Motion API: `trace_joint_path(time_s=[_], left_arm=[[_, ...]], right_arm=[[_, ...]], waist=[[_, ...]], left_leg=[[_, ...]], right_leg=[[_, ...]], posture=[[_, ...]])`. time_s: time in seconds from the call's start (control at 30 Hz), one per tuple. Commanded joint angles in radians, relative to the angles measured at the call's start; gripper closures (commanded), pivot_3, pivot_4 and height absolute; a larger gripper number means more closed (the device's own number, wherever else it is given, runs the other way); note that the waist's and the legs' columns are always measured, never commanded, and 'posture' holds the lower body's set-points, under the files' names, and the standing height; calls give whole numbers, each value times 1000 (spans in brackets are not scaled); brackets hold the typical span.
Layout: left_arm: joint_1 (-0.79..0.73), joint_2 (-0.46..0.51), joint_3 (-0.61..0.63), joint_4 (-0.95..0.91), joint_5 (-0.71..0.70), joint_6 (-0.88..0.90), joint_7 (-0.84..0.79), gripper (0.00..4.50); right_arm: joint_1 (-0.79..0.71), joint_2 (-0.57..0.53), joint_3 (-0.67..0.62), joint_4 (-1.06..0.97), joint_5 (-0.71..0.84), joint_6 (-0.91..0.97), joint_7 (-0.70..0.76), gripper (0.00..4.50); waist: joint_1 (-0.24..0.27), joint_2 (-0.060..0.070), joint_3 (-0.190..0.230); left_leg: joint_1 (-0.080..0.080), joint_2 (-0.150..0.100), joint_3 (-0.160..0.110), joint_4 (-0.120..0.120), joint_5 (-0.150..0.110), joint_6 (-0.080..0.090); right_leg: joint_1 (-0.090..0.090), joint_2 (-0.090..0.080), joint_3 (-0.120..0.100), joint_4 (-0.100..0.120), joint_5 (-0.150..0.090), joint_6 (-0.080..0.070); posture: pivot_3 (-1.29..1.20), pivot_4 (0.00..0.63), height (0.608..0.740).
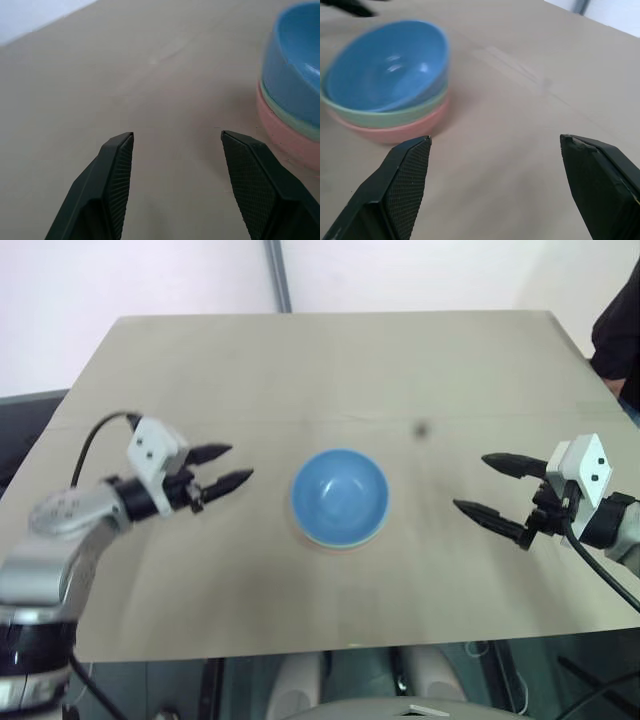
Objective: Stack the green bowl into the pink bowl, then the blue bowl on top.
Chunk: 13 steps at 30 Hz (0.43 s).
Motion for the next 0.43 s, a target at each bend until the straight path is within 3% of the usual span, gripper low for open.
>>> trace_joint_path(time_s=[0.03, 0.23, 0.43], left_arm=[[146, -41, 171, -158, -45, -2, 7, 1570], [300, -54, 277, -230, -64, 13, -47, 1570], [309, -52, 269, -245, -79, 34, -73, 1570]], right_arm=[[67, 16, -66, -31, -18, -28, -5, 0], [202, -4, -181, -45, -2, -45, 89, 0], [272, -11, -232, -55, 2, -55, 145, 0]], waist=[[8, -1, -1], [27, 0, -1], [24, 0, -1]], left_leg=[[0, 0, 0, 0, 0, 0], [2, -1, 2, -1, 0, 0], [7, 0, 3, -2, 0, 0]], right_leg=[[0, 0, -1, -1, 0, 0], [5, 0, -3, -4, 0, 0], [10, 1, -3, -6, 0, 0]], posture=[[0, 150, 740], [0, 150, 740], [0, 150, 740]])
